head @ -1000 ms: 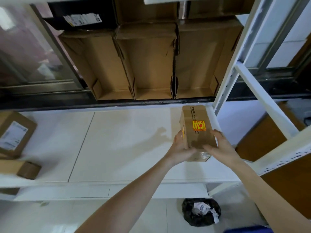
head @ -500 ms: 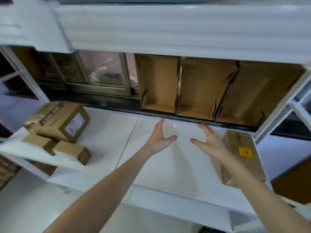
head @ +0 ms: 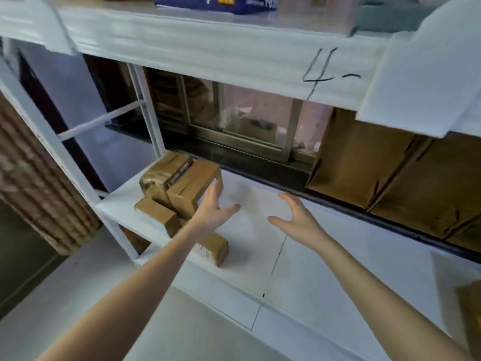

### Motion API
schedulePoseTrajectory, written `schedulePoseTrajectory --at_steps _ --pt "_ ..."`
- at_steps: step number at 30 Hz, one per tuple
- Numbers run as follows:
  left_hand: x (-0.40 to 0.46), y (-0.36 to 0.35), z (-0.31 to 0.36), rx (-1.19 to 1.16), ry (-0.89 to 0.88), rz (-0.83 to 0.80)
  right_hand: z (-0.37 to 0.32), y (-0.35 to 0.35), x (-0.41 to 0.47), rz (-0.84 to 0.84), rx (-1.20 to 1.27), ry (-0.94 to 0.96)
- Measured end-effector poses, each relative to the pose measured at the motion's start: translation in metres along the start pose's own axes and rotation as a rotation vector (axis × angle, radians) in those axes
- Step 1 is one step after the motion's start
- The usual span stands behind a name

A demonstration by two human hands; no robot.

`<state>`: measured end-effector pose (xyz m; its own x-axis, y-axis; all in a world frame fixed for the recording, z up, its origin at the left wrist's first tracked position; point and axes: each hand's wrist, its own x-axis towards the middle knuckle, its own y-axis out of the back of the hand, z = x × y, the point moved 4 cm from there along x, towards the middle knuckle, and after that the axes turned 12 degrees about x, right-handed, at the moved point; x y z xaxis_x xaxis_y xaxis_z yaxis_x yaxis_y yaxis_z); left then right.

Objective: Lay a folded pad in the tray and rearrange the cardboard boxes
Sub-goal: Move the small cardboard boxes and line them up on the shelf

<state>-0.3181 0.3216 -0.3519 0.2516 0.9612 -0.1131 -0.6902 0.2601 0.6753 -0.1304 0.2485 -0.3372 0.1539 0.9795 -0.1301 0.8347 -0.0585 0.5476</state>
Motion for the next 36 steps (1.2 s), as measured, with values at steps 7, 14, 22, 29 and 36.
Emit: schedulePoseTrajectory --at_steps 7,14,22,29,36 --pt "0.053 0.064 -0.107 0.006 0.134 -0.032 -0.037 -0.108 0.071 -0.129 0.096 -0.081" --pt "0.092 0.077 -0.17 -0.004 0.154 -0.032 -0.048 -0.183 0.118 -0.19 0.166 -0.153" --pt "0.13 0.08 -0.198 -0.025 0.116 -0.094 -0.048 -0.227 0.159 -0.215 0.247 -0.243" --pt "0.135 0.061 -0.19 -0.237 0.176 -0.249 -0.032 -0.227 0.177 -0.007 0.276 -0.426" --pt "0.124 0.02 -0.16 -0.311 0.105 -0.483 -0.01 -0.204 0.186 0.188 -0.142 -0.408"
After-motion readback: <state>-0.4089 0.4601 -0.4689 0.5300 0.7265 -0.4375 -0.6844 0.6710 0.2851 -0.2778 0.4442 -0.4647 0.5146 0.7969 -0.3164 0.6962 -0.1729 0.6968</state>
